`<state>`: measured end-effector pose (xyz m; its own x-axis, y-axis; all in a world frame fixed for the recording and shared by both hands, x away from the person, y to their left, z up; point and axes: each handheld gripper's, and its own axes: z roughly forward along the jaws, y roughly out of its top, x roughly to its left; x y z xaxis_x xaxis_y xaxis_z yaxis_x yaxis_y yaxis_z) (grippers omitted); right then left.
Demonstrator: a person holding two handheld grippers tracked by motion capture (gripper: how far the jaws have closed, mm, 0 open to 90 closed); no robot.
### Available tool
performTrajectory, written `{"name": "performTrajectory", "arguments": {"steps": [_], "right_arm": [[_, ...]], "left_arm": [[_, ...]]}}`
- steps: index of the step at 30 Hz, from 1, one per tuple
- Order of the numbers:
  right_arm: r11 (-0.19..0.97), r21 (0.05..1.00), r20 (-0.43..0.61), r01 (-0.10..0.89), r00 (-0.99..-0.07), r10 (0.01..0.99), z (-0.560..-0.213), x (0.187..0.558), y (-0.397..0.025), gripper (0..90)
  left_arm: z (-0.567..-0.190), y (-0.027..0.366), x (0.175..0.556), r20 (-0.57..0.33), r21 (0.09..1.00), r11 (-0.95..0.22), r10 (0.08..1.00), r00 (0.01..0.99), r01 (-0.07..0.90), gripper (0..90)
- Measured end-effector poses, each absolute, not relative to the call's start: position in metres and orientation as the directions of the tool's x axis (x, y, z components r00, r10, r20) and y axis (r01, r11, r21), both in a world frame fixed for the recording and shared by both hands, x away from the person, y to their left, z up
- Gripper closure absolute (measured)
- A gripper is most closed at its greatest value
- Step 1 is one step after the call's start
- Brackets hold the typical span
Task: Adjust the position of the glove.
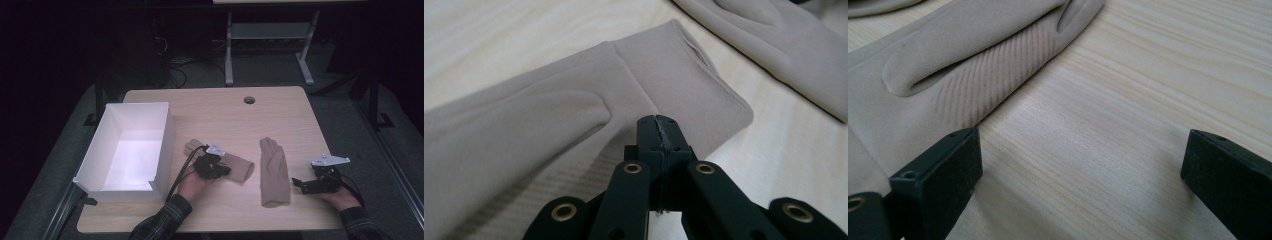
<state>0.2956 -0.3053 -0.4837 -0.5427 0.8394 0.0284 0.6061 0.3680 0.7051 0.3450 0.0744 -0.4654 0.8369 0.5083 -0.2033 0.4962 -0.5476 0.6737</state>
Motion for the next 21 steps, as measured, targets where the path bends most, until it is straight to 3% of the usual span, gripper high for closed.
{"name": "performTrajectory", "arguments": {"steps": [13,21], "right_arm": [[0.366,0.705,0.029,0.607,-0.541,0.841,-0.484,0.296,-0.305,2.5],[0.365,0.706,0.029,0.607,-0.539,0.842,-0.484,0.296,-0.305,2.5]], "left_arm": [[-0.462,0.096,0.307,-0.225,0.638,-0.587,0.476,0.85,0.498,89.6],[-0.451,0.098,0.302,-0.18,0.656,-0.585,0.493,0.851,0.477,89.6]]}}
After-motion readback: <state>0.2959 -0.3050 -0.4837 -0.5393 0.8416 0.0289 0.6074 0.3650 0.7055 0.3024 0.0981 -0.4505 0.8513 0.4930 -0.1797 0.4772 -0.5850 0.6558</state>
